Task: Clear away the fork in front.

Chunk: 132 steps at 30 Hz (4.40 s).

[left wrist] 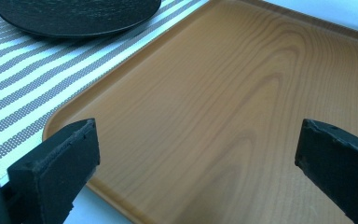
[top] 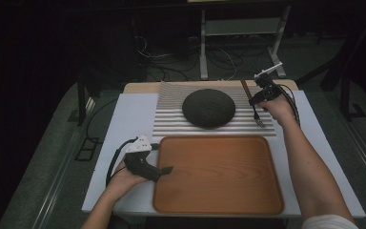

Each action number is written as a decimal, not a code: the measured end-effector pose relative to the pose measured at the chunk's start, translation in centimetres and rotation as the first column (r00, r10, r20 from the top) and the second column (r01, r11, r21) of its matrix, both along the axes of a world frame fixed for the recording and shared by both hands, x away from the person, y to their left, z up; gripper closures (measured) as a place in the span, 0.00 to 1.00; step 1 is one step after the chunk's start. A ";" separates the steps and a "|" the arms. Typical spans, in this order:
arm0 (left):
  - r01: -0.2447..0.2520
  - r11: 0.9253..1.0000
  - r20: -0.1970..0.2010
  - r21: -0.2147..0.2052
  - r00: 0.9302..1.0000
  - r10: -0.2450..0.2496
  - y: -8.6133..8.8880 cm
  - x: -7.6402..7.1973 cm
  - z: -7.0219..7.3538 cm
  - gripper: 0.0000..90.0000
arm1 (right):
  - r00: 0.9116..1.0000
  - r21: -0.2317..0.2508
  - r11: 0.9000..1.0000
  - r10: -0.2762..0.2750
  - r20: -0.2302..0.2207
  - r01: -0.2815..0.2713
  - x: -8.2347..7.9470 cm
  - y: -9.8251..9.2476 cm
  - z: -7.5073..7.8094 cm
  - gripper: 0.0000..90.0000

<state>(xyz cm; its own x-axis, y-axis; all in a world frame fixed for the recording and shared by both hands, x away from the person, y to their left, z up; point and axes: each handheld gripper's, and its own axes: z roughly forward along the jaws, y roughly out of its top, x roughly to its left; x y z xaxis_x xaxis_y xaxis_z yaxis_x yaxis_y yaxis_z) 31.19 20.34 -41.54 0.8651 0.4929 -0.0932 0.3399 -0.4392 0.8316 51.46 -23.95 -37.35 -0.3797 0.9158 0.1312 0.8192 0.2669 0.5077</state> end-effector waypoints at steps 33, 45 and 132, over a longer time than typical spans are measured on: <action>-0.010 1.000 0.019 -0.014 1.000 0.011 -0.2 -0.2 0.2 0.00 | 0.931 0.223 0.922 0.258 0.256 -0.317 -13.8 2.1 0.9 0.86; -0.011 0.999 0.030 -0.030 0.999 0.012 -0.7 -0.4 0.5 0.00 | 0.899 0.277 0.877 0.303 0.317 -0.393 -17.8 3.3 0.1 0.86; 0.153 0.941 -0.041 -0.303 0.984 -0.173 -13.3 2.4 4.4 0.84 | 0.798 0.266 0.803 0.373 0.474 -0.533 -22.2 7.1 -1.4 0.60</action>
<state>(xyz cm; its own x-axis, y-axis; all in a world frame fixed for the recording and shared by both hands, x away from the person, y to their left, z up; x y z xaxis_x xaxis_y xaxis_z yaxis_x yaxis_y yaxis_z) 33.64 7.04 -37.19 0.9183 0.2867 -0.2731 0.3426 -0.2294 0.9111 29.26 -16.88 -38.73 -0.8280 0.5330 0.1742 0.3687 0.2834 0.8853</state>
